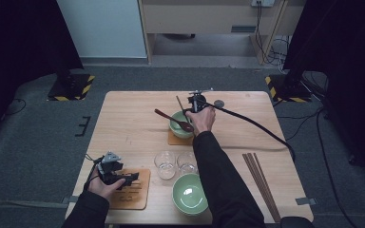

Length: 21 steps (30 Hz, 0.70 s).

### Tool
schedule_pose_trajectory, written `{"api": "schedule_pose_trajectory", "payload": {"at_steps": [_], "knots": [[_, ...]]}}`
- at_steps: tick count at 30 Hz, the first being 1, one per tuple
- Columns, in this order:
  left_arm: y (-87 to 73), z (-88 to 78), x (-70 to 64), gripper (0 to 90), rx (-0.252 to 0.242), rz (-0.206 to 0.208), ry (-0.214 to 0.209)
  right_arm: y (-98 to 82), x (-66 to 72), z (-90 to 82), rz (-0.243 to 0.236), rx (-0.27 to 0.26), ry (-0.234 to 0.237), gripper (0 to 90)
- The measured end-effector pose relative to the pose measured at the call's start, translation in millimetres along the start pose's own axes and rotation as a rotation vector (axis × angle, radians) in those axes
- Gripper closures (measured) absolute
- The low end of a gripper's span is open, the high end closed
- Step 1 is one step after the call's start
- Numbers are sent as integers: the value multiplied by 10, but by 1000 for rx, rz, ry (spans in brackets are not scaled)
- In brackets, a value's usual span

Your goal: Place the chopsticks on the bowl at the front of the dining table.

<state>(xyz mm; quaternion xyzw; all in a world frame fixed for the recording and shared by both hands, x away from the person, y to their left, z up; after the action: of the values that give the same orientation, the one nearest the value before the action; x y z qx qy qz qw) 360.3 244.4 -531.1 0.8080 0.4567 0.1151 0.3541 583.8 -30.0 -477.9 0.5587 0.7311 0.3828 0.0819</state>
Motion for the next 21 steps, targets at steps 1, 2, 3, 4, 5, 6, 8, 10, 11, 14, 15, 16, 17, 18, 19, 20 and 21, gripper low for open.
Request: {"api": "schedule_pose_trajectory", "payload": {"at_steps": [1, 2, 3, 4, 5, 6, 8, 10, 11, 14, 15, 16, 17, 18, 19, 20, 21], "knots": [[0, 1, 0, 154, 0, 0, 0, -6, 1, 10, 1, 4, -2, 849], [0, 2, -1, 154, 0, 0, -1, -10, 0, 19, -1, 4, -4, 849], [1, 3, -1, 154, 1, 0, 0, -13, -1, 28, -2, 6, -6, 849], [2, 4, -1, 154, 1, 0, 0, -15, -2, 33, -2, 6, -7, 849], [3, 5, -1, 154, 1, 0, 0, -21, -1, 42, -1, 9, -9, 849], [3, 5, -3, 154, 1, 0, 0, -31, -5, 54, -5, 15, -14, 849], [4, 4, -6, 154, 1, 2, -1, -44, -7, 74, -7, 21, -19, 849], [3, 4, -5, 154, 1, 2, -1, -57, -6, 92, -6, 23, -23, 849], [3, 4, -4, 154, 1, 3, -1, -60, -2, 99, -5, 19, -21, 849], [2, 4, -3, 154, 2, 3, -1, -59, 0, 101, -4, 16, -20, 846], [2, 4, -4, 154, 2, 3, -2, -55, -2, 98, -7, 12, -23, 838], [2, 5, -5, 154, 2, 3, -2, -51, -6, 95, -12, 8, -24, 813], [3, 5, -5, 154, 2, 3, -2, -48, -6, 92, -17, 6, -19, 784], [3, 8, -5, 154, 2, 3, -2, -47, -7, 86, -25, 5, -15, 747], [4, 9, -4, 154, 2, 2, -2, -45, -7, 77, -31, 5, -13, 724], [4, 11, -4, 154, 2, 2, -2, -42, -6, 63, -41, 0, -8, 708], [5, 11, -4, 154, 2, 2, -2, -40, -2, 50, -52, -10, -2, 693]]}}
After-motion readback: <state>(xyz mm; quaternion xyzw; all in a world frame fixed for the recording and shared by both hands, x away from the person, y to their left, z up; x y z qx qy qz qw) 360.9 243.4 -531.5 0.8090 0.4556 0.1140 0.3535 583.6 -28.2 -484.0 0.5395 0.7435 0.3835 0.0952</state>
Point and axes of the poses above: each handheld gripper's, and its own axes: z roughly forward along the jaws, y roughly out of its top, x roughly to its left, the point moved 4 cm from there along z, roughly forward along the jaws, and after that the axes turned 4 degrees about z, right-handed, at the moved point
